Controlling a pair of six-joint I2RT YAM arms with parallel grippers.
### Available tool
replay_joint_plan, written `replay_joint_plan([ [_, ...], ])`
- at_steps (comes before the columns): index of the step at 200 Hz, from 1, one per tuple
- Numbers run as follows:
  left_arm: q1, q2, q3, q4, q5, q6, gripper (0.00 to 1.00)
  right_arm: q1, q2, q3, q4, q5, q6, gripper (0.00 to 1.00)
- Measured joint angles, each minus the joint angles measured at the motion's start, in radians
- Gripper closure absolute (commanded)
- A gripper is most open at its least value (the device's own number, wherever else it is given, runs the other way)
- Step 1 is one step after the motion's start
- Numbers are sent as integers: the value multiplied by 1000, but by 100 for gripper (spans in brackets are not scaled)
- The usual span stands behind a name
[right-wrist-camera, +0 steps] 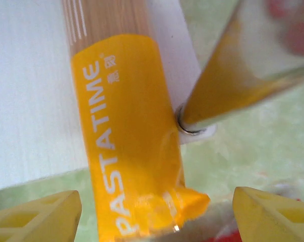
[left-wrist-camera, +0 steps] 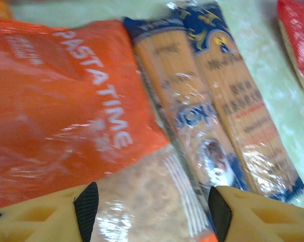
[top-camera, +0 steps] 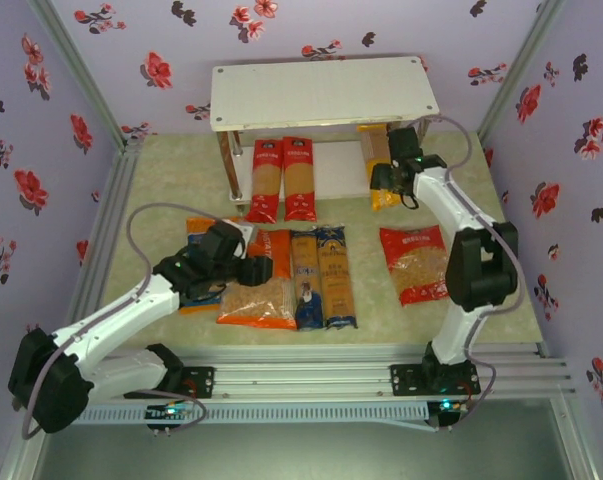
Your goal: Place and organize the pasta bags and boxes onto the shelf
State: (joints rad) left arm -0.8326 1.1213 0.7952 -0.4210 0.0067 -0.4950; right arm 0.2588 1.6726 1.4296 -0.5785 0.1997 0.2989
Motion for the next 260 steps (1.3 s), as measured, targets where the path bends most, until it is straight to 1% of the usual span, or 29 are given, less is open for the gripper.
replay_joint_plan([
  [27,-126,64,62,-6,-30,-38,31,62,-198,-127,-3,14,9,20],
  [52,-212,197,116,-14,-60,-84,29,118,-374,-275,-4,8,39,19],
  [62,-232,264,142,-22,-67,-100,28,127,-433,-336,-7,2,57,19],
  [76,-244,343,174,-30,-76,-115,23,130,-495,-411,-12,-11,82,19],
  [95,-245,409,199,-42,-86,-138,17,136,-552,-475,-29,-25,110,18],
  [114,-245,448,213,-47,-94,-163,12,141,-589,-499,-31,-37,126,18],
  [141,-239,483,216,-46,-97,-191,9,142,-615,-505,-23,-52,133,17],
  [171,-227,521,221,-30,-93,-211,9,142,-611,-511,-13,-74,133,17],
  [216,-220,614,295,-24,-92,-210,10,142,-593,-511,5,-89,132,15],
  [260,-208,675,335,-26,-76,-210,16,142,-574,-511,15,-99,131,15],
])
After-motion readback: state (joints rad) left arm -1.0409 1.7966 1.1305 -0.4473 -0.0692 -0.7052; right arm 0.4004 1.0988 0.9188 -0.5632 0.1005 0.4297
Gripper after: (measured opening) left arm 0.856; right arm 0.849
